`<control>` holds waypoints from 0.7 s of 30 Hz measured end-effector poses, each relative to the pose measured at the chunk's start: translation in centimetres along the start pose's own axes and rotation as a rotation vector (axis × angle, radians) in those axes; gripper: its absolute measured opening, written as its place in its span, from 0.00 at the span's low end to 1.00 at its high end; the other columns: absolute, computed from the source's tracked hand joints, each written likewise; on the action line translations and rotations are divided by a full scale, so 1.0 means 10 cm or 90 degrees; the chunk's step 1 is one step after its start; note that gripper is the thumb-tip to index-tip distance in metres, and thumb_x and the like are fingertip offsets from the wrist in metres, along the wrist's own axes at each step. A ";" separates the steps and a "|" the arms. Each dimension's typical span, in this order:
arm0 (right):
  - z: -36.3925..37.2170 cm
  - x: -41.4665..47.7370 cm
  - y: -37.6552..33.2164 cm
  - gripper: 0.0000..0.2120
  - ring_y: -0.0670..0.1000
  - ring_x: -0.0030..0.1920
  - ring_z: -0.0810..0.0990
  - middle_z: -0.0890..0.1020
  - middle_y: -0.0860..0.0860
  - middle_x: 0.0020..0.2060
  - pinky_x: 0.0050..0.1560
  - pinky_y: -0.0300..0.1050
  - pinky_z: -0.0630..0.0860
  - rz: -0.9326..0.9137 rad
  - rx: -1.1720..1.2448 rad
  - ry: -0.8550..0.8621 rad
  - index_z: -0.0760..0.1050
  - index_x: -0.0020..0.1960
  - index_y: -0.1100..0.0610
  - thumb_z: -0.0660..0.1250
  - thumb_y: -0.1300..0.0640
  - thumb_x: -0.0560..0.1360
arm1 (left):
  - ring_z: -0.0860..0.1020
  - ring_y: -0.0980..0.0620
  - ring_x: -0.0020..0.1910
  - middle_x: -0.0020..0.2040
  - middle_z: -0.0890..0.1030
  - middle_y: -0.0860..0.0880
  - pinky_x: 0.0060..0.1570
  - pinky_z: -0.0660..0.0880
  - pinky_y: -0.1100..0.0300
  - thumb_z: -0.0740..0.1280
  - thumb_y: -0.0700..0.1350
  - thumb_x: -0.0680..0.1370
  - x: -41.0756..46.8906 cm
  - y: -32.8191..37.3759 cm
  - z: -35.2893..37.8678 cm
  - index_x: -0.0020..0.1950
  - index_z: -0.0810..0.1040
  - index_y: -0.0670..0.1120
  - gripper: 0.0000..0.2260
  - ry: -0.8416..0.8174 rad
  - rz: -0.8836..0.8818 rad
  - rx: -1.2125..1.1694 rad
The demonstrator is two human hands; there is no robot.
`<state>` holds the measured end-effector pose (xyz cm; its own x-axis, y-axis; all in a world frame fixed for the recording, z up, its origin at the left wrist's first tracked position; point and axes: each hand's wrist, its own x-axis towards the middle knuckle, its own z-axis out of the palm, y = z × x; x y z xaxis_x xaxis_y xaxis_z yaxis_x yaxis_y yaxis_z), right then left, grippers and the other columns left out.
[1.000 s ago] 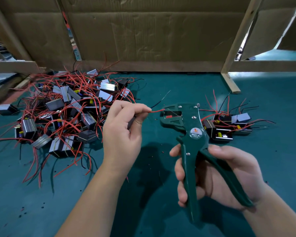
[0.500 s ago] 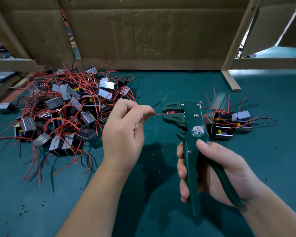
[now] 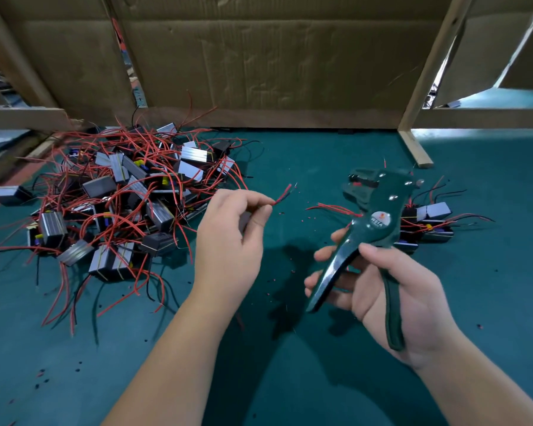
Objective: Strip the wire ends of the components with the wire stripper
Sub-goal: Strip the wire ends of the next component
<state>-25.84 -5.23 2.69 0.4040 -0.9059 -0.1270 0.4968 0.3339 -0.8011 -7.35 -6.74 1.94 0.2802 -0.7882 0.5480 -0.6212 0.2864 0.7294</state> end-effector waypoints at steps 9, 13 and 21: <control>0.10 -0.05 0.08 0.32 0.64 0.40 0.82 0.79 0.65 0.40 0.47 0.61 0.77 0.202 0.012 -0.253 0.73 0.62 0.65 0.77 0.54 0.62 | 0.74 0.55 0.32 0.43 0.78 0.50 0.21 0.65 0.68 0.53 0.47 0.84 -0.06 0.28 0.12 0.41 0.71 0.54 0.14 -0.143 -0.422 -0.657; 0.10 -0.04 0.02 0.34 0.64 0.39 0.81 0.75 0.67 0.52 0.46 0.61 0.77 0.182 0.014 -0.251 0.72 0.64 0.66 0.77 0.55 0.62 | 0.76 0.53 0.38 0.58 0.80 0.51 0.24 0.66 0.66 0.51 0.47 0.84 -0.03 0.25 0.10 0.45 0.66 0.52 0.09 -0.197 -0.373 -0.703; -0.02 -0.02 -0.08 0.33 0.65 0.39 0.82 0.80 0.66 0.40 0.42 0.60 0.79 -0.057 -0.016 -0.076 0.73 0.66 0.62 0.74 0.65 0.61 | 0.66 0.58 0.70 0.66 0.70 0.57 0.62 0.65 0.74 0.60 0.37 0.81 -0.09 0.13 0.18 0.58 0.68 0.53 0.12 -0.165 -0.227 -0.432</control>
<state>-26.42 -5.38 3.22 0.4479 -0.8940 0.0148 0.5161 0.2450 -0.8208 -9.71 -6.66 1.66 0.1476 -0.9718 0.1837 0.0765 0.1963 0.9775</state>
